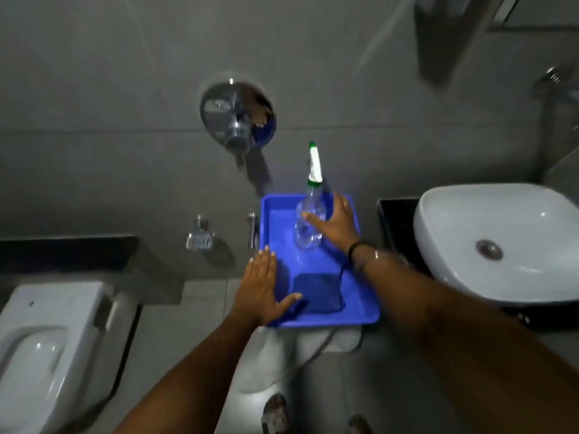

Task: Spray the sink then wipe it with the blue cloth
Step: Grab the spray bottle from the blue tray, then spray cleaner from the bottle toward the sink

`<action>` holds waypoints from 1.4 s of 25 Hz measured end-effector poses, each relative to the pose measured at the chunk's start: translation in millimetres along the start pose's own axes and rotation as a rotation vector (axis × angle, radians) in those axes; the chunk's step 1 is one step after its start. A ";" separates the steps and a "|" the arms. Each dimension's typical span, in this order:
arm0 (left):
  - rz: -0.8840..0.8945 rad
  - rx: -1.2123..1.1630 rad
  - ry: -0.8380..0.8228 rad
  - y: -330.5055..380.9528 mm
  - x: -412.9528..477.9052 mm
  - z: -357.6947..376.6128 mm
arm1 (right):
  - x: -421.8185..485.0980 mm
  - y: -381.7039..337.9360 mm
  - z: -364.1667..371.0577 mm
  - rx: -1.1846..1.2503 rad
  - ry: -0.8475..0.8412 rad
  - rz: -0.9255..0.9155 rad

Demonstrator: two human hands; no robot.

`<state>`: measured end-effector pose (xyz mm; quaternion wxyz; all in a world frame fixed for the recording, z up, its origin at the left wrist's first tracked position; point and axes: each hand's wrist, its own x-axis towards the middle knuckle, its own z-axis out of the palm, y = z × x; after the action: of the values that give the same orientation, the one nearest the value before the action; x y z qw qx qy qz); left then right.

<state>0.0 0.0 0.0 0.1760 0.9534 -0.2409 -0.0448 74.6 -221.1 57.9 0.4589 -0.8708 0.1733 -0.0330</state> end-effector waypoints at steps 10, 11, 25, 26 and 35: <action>-0.113 -0.011 -0.229 -24.5 -9.6 61.3 | 103.8 -54.0 20.7 0.228 0.144 -0.147; -0.110 -0.018 -0.234 -25.7 -9.3 61.3 | 103.4 -57.7 21.6 0.235 0.169 -0.137; -0.102 -0.048 -0.267 -26.8 -9.6 64.4 | -87.7 -74.7 -58.4 0.184 0.100 -0.192; -0.101 -0.049 -0.273 -27.2 -9.9 64.7 | -103.6 -55.3 -48.9 0.112 0.034 -0.062; -0.101 -0.016 -0.272 -28.9 -10.1 69.2 | -157.5 67.4 7.4 -0.074 -0.103 0.621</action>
<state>-7.9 6.9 -74.9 0.1470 0.9480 -0.2139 -0.1844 -89.8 -197.9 14.9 0.4234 -0.7928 0.4085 0.1592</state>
